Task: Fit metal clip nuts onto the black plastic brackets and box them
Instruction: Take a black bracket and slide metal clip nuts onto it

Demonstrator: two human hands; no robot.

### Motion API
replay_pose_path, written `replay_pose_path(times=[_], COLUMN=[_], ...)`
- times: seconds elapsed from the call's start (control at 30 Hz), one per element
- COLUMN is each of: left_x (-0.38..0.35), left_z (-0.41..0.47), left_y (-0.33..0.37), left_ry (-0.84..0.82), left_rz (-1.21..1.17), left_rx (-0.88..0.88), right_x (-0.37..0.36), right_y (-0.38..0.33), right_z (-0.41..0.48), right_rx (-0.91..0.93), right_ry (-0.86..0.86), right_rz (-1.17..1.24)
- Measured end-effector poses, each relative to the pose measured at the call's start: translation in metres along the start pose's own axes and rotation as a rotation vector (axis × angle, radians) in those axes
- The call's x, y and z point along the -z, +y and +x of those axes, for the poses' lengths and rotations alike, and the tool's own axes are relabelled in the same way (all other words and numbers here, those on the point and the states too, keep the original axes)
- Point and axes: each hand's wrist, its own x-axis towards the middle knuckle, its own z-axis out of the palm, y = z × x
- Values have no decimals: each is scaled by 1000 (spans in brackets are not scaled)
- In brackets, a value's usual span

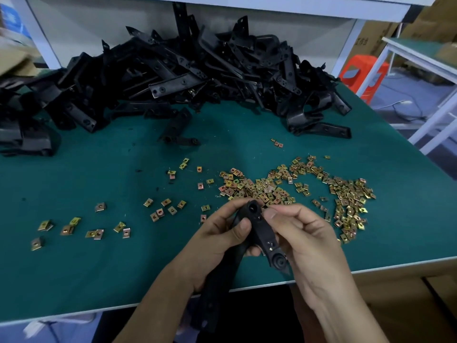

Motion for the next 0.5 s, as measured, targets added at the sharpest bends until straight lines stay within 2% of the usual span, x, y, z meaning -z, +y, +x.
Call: replay_pose_path(times=[0.23,0.5], left_x=[2,4], left_z=[3,3], left_y=[-4,-5], left_ry=[40,9], left_rz=[105,110], left_rx=[-19,-34], right_x=[-2,-10], right_y=[4,10], right_z=[-7,-9], right_rx=[4,45], right_ry=[27,96], right_rz=[54,32])
